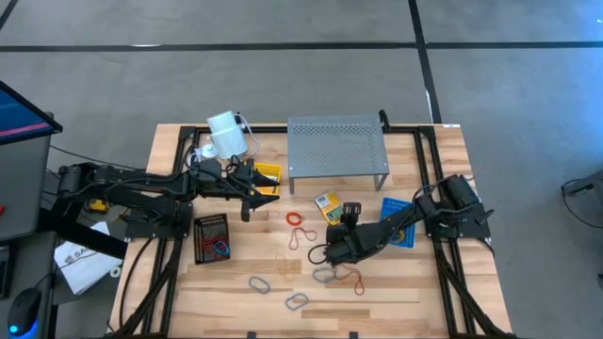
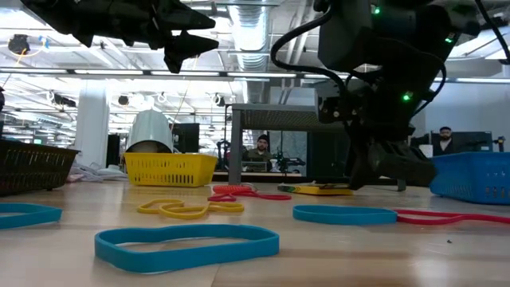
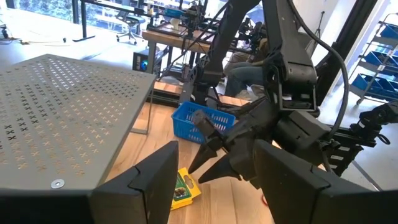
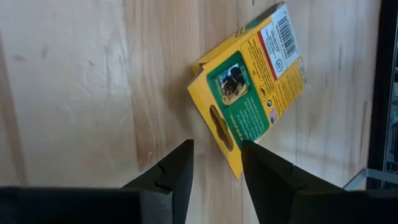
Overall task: Pick & Place Office Desk Supplies
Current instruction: Put the crayon box into the yellow bin
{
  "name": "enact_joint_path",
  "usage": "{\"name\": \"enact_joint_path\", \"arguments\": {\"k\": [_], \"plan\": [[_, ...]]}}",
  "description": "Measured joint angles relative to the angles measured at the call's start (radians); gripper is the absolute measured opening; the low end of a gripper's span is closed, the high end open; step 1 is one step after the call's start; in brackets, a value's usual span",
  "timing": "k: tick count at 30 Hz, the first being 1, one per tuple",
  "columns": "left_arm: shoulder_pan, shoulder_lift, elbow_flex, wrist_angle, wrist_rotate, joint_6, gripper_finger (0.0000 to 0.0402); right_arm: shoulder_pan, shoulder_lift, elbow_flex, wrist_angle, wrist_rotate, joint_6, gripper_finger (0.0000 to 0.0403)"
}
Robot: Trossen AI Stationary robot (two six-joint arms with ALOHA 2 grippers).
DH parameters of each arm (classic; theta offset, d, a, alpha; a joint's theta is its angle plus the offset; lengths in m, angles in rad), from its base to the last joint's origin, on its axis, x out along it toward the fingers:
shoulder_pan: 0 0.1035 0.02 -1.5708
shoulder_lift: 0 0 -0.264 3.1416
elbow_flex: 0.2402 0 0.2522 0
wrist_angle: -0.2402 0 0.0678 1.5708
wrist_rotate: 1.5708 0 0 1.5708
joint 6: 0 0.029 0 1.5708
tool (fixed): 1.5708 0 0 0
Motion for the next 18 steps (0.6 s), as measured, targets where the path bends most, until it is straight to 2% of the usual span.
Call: {"name": "enact_joint_path", "arguments": {"k": [13,18], "plan": [[0.000,0.000,0.000,0.000,0.000,0.000,0.0205,-0.055,0.000,-0.002,0.062,-0.043,-0.038,0.0130],[0.000,0.000,0.000,0.000,0.000,0.000,0.0205,-0.060,0.009,-0.042,0.124,-0.060,-0.045,0.0101]]}}
